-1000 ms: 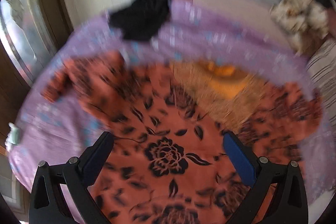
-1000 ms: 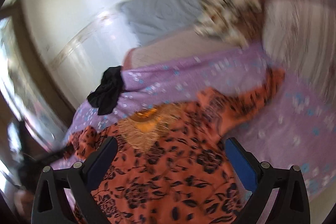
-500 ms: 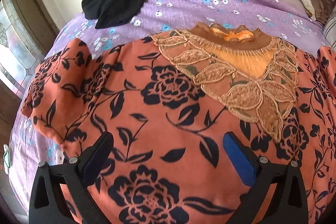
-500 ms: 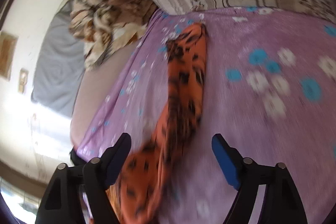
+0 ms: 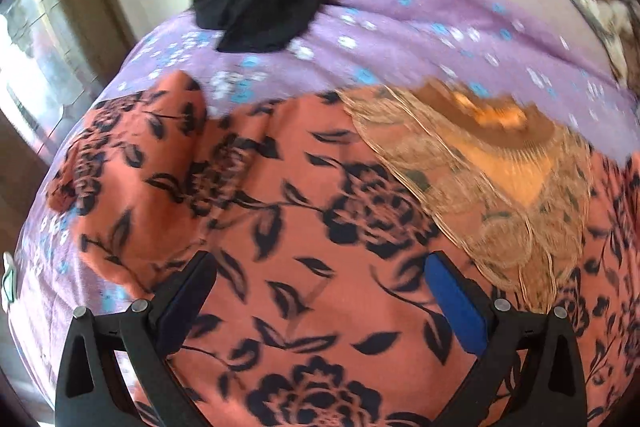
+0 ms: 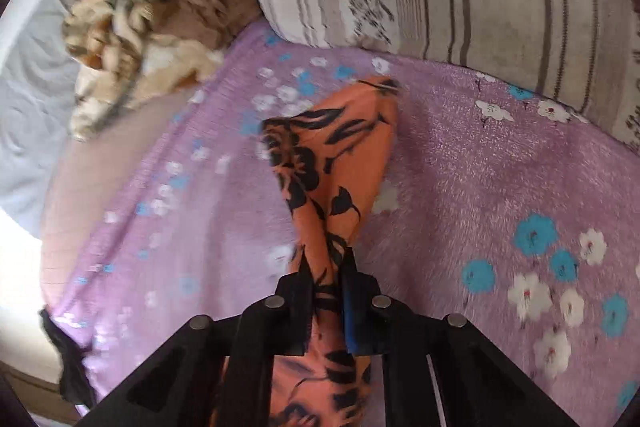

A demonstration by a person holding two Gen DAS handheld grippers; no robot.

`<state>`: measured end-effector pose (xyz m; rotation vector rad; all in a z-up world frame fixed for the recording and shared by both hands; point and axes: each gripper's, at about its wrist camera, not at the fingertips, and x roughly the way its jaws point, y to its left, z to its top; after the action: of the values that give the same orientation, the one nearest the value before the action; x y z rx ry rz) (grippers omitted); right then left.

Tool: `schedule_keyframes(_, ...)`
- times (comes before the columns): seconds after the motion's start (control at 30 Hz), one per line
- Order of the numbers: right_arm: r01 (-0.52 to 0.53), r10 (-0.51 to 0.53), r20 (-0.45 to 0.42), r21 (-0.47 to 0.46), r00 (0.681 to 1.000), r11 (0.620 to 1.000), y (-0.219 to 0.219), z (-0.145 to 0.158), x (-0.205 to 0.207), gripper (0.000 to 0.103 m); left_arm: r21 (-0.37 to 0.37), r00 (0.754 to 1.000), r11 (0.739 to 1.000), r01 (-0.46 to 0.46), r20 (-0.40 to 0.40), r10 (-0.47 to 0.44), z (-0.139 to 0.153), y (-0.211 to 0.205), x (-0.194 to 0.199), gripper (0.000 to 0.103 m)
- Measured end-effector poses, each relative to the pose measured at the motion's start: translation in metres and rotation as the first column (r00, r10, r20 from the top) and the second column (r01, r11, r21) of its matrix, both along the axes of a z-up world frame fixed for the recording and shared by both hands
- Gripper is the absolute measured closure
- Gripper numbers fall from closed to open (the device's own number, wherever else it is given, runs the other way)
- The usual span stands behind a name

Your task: Fold small clothes

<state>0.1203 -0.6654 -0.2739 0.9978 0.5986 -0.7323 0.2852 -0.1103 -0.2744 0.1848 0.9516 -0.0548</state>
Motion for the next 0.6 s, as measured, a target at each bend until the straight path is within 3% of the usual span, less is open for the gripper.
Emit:
schedule_keyframes(0.1,-0.113,0.114,0.194,-0.016,0.974,0.993,0.036,0.043,-0.004,0.092,-0.017,0.997,0.998,-0.061,0.039,0.061,0.016,0.017,0.001,0.0)
schedule_keyframes(0.27,-0.349,0.351,0.324,-0.068,0.878,0.935,0.133,0.105,0.029,0.092,-0.038,0.979,0.983,-0.179,0.096,0.182,0.04,0.06,0.011,0.0)
schedule_keyframes(0.43,-0.557,0.55,0.361,-0.095,0.753,0.825,0.256,0.125,0.079,0.092,-0.08,0.934,0.942,-0.326,0.123,0.334,0.056,0.116,0.023,0.0)
schedule_keyframes(0.6,-0.717,0.703,0.298,-0.08,0.646,0.693,0.383,0.104,0.121,0.086,-0.104,0.871,0.883,-0.457,0.148,0.468,0.066,0.168,0.029,0.0)
